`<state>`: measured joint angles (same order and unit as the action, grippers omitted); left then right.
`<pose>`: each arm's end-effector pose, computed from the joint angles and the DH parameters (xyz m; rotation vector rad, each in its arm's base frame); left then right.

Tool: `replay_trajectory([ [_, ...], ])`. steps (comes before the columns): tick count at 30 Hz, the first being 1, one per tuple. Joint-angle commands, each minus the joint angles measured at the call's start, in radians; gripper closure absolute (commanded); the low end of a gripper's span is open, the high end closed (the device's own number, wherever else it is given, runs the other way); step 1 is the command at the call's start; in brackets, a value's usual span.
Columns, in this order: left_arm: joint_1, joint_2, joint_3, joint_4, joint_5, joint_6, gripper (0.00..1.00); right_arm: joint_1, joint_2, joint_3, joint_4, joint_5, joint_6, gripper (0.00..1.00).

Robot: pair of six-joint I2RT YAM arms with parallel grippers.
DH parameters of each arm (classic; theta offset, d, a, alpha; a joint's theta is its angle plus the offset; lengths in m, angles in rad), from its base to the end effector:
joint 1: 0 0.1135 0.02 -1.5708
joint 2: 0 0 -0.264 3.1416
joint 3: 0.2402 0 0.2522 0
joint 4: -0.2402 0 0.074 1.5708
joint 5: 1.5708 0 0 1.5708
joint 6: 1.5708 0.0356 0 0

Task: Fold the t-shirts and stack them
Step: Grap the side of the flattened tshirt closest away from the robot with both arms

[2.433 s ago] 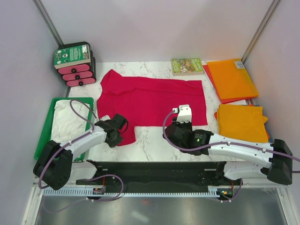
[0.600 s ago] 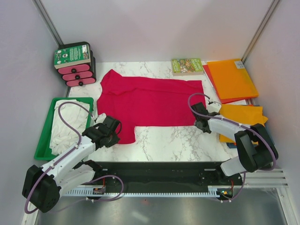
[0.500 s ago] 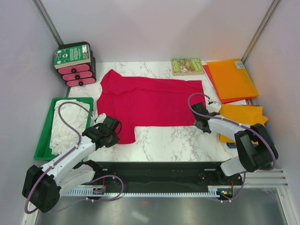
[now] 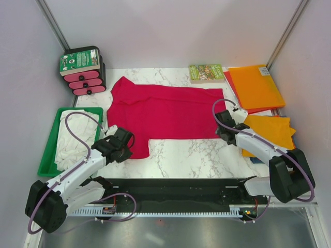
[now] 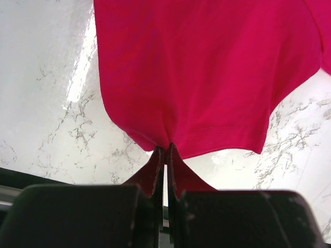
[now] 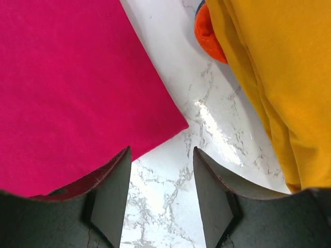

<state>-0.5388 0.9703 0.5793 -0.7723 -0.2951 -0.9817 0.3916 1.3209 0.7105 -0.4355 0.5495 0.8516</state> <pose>0.1452 -0.0747 0.1942 -0.6602 2.5628 -0.0917 0.2309 0.0752 0.1877 0.7245 2.2966 -0.1746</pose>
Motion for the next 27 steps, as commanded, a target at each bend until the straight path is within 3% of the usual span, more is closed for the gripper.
replay_trajectory([
  [1, 0.0, 0.007, 0.024, -0.005, -0.018, 0.003, 0.98, -0.033, 0.079, 0.056, -0.011, 0.017, -0.017, 0.42],
  [9, 0.0, -0.01, 0.027, -0.005, -0.018, -0.003, 0.98, -0.083, 0.202, 0.063, 0.043, -0.008, -0.019, 0.42],
  [14, 0.0, -0.013, 0.028, -0.01, -0.018, -0.002, 0.98, -0.117, 0.19, 0.029, 0.041, -0.063, -0.016, 0.42],
  [26, 0.0, -0.028, 0.03, -0.01, -0.016, -0.005, 0.98, -0.145, 0.144, -0.049, 0.046, -0.105, -0.009, 0.83],
  [27, 0.0, -0.028, 0.027, -0.012, -0.018, -0.005, 0.98, -0.145, 0.147, -0.052, 0.046, -0.103, -0.008, 0.92],
])
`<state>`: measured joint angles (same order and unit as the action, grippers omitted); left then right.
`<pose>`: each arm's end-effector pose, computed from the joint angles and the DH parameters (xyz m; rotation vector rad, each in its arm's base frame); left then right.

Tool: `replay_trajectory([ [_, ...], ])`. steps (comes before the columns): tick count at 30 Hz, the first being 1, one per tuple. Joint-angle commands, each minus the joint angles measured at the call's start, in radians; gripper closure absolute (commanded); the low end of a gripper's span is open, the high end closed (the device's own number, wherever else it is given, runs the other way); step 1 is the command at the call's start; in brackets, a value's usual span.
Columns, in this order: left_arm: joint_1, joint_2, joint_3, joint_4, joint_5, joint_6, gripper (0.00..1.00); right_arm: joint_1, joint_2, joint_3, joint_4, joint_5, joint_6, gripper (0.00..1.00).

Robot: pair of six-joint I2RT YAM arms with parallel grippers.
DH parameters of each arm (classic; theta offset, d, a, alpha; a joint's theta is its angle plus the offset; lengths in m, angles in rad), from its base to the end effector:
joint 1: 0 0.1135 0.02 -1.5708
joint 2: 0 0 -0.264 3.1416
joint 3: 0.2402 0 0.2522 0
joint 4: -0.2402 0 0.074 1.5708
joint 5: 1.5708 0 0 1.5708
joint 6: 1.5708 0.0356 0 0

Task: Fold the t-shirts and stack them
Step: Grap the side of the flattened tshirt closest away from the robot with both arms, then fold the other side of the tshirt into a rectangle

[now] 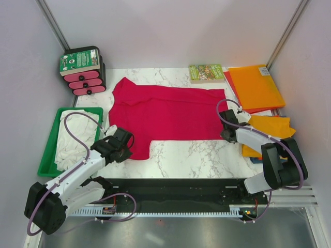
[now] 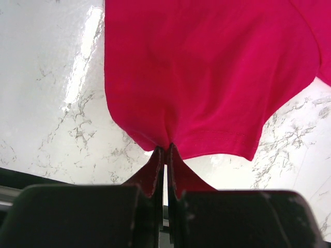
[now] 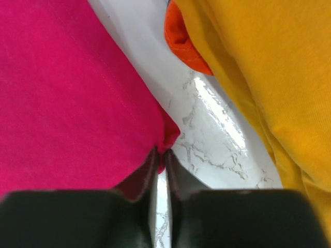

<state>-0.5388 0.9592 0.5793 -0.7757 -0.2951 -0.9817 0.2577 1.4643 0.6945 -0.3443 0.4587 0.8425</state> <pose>0.1441 -0.0741 0.1956 -0.6604 2.5569 -0.0988 0.2519 0.0501 0.1535 0.8550 2.3673 -0.1948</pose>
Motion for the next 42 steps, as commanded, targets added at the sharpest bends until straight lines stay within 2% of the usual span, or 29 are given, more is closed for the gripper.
replay_trajectory([
  [1, 0.0, -0.019, 0.025, -0.008, -0.018, -0.005, 0.98, -0.011, 0.005, -0.038, -0.044, -0.011, 0.001, 0.97],
  [2, 0.0, -0.022, 0.022, -0.01, -0.018, -0.006, 0.98, -0.011, 0.005, -0.038, -0.044, -0.011, 0.001, 1.0],
  [5, 0.0, -0.03, 0.021, -0.013, -0.016, -0.006, 0.98, -0.012, -0.002, -0.046, -0.045, -0.009, -0.011, 1.0],
  [14, -0.027, -0.132, 0.025, -0.046, 0.005, -0.044, 0.98, 0.011, -0.258, -0.099, -0.12, 0.011, -0.06, 1.0],
  [20, -0.062, -0.171, 0.085, -0.111, -0.024, -0.06, 0.98, 0.012, -0.398, -0.089, -0.18, -0.005, -0.103, 1.0],
  [28, -0.076, -0.197, 0.14, -0.175, -0.108, -0.098, 0.98, 0.012, -0.315, -0.043, -0.17, -0.054, -0.134, 1.0],
  [32, -0.076, -0.2, 0.209, -0.183, -0.165, -0.063, 0.98, 0.012, -0.326, -0.017, -0.168, -0.042, -0.146, 1.0],
  [35, -0.076, -0.159, 0.266, -0.18, -0.208, -0.011, 0.98, 0.014, -0.341, 0.017, -0.173, -0.008, -0.157, 1.0],
  [42, -0.073, 0.042, 0.385, -0.102, -0.266, 0.109, 0.98, 0.006, -0.3, 0.068, -0.186, 0.005, -0.161, 1.0],
])
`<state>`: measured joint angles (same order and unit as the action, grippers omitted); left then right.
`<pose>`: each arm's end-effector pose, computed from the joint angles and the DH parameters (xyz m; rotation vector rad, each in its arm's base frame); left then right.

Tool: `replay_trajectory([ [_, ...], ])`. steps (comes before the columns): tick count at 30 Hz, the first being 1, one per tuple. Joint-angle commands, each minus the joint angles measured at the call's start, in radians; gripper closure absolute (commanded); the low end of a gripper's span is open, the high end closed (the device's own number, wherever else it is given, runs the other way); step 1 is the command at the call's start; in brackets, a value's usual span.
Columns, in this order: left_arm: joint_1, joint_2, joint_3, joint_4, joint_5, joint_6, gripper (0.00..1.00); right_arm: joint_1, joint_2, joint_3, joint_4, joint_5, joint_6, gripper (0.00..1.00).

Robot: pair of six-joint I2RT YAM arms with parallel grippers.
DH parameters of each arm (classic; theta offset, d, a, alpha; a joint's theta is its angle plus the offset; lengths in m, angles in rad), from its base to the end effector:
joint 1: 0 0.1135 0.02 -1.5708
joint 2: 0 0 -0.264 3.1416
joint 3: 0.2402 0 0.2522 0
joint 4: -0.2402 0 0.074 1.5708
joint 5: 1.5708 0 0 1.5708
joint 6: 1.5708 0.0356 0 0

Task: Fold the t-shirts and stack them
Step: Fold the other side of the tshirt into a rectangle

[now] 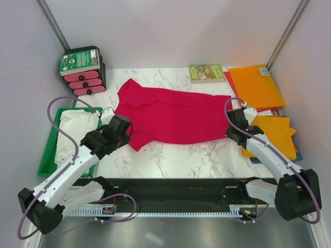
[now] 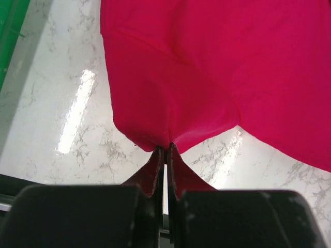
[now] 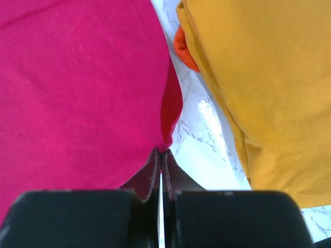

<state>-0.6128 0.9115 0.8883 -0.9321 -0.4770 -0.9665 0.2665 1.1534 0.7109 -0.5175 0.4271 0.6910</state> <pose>0.1448 -0.0819 0.2902 -0.5995 2.3097 -0.1297 0.2171 0.0440 0.2170 0.6687 2.3210 -0.1139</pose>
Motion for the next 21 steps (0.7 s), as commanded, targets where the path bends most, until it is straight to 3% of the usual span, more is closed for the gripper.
replay_trajectory([
  [1, 0.002, 0.105, 0.09, 0.064, -0.089, 0.103, 0.98, -0.003, 0.017, 0.058, -0.012, 0.039, -0.011, 1.0],
  [21, 0.177, 0.542, 0.4, 0.269, -0.089, 0.319, 0.98, -0.127, 0.233, 0.167, 0.08, 0.004, -0.005, 1.0],
])
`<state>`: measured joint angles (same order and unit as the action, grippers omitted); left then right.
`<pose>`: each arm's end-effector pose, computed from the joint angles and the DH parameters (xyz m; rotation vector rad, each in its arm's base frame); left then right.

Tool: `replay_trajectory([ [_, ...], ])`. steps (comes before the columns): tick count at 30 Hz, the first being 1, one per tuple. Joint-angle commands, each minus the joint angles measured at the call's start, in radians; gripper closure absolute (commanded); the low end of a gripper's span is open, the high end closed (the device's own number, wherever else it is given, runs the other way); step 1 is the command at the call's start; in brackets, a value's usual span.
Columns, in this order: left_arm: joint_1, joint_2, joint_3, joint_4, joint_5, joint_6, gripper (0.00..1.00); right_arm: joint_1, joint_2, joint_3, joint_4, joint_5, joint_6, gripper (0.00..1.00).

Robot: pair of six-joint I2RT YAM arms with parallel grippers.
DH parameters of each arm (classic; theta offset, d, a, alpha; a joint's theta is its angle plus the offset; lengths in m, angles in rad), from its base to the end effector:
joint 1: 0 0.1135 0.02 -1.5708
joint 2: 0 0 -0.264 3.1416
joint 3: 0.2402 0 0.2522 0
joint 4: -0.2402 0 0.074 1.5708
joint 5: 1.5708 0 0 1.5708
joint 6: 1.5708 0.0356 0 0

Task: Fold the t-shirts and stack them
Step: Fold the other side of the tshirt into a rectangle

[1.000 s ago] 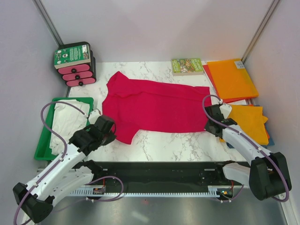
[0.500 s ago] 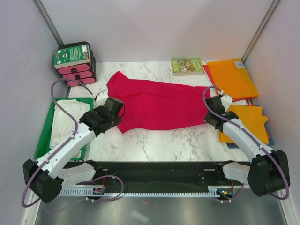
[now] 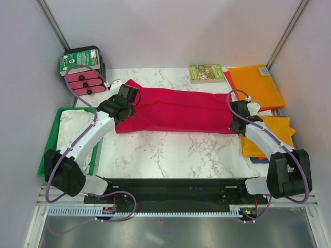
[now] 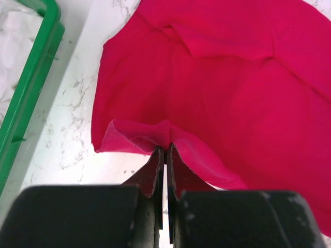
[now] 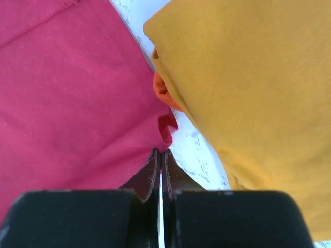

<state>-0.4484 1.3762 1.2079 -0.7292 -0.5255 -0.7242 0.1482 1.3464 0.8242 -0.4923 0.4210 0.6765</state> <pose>0.2653 -0.1078 0.3087 -0.5316 2.2527 0.0701 0.2590 0.0240 0.2103 0.7883 2.3389 -0.2003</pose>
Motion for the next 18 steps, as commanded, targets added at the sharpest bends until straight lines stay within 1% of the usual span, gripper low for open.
replay_trajectory([
  [1, 0.016, 0.096, 0.106, 0.068, -0.05, 0.08, 0.98, -0.006, 0.063, 0.065, 0.06, 0.01, 0.009, 1.0],
  [7, 0.034, 0.239, 0.218, 0.08, -0.062, 0.1, 0.98, -0.007, 0.135, 0.137, 0.07, 0.028, 0.014, 1.0],
  [14, 0.066, 0.36, 0.347, 0.08, -0.085, 0.132, 0.98, -0.016, 0.209, 0.22, 0.07, 0.045, 0.026, 1.0],
  [18, 0.074, 0.423, 0.416, 0.082, -0.096, 0.143, 0.98, -0.032, 0.281, 0.283, 0.075, 0.055, 0.029, 1.0],
])
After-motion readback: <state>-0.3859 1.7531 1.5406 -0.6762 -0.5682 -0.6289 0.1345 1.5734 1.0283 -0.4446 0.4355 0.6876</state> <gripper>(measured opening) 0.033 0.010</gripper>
